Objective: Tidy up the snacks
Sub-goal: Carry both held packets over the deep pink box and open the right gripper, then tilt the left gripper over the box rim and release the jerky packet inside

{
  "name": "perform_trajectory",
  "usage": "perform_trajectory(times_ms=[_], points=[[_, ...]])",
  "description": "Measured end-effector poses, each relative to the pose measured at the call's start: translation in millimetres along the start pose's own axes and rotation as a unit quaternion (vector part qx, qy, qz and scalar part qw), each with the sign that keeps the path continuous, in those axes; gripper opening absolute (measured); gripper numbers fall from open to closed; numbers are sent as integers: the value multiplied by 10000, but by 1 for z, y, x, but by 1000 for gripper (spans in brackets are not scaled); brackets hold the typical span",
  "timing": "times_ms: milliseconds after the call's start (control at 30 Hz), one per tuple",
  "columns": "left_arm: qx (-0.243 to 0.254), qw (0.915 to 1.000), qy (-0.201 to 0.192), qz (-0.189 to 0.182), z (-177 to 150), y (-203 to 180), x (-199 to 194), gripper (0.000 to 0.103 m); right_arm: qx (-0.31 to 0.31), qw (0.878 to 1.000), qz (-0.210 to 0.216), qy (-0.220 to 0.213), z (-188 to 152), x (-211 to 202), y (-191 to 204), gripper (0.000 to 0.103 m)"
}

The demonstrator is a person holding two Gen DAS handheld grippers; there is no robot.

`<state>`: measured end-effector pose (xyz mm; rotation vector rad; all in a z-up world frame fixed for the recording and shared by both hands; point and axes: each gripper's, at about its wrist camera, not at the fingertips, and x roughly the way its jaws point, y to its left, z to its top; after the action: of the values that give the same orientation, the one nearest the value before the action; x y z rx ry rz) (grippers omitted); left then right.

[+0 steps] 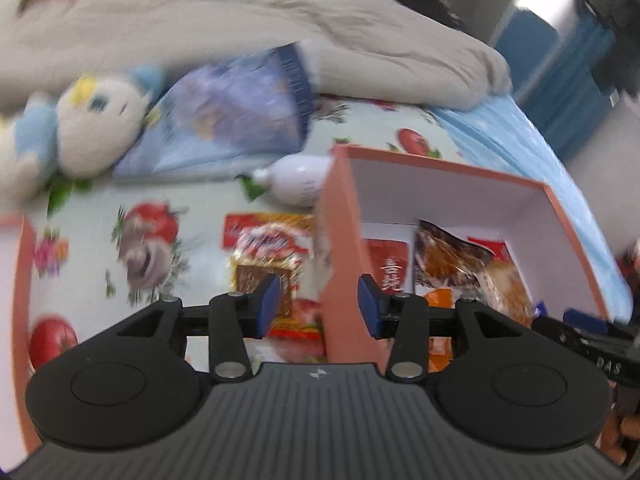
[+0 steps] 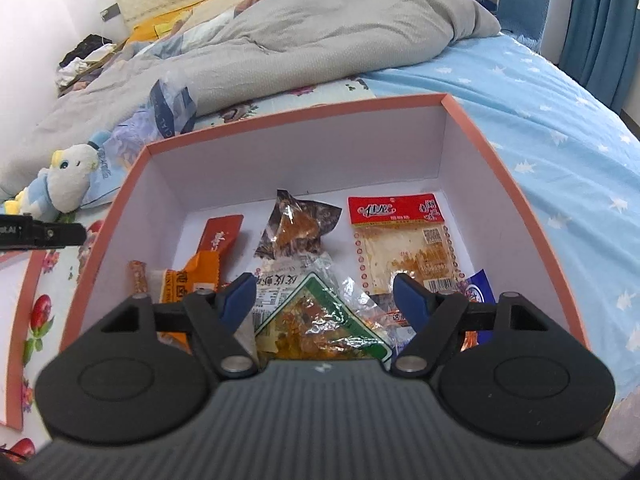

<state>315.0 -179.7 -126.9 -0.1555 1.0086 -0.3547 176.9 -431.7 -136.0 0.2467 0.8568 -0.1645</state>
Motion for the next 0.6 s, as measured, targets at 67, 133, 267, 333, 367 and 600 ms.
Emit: perform_trajectory(times_ms=[67,133,267,333,367,600], points=[[-528,9984,125,-159,-6,22,5,49,23,10000,-2,19,1,0,1,77],[-1130,9924,287,-389,-17,43,14,49,44,10000,28,27,2,0,2,77],[-2192,9717,560,-685,-39,75,34,49,36,10000,45,43,4,1,5,77],[-2610,9598,684,-774,-48,86,43,49,17,9999,48,89,4,3,7,77],[-2776,9543,740,-821,-53,88,47,49,-2,9999,43,102,4,4,8,77],[-3722,9189,774,-1056,-70,107,75,49,-43,9997,38,219,1,11,12,77]])
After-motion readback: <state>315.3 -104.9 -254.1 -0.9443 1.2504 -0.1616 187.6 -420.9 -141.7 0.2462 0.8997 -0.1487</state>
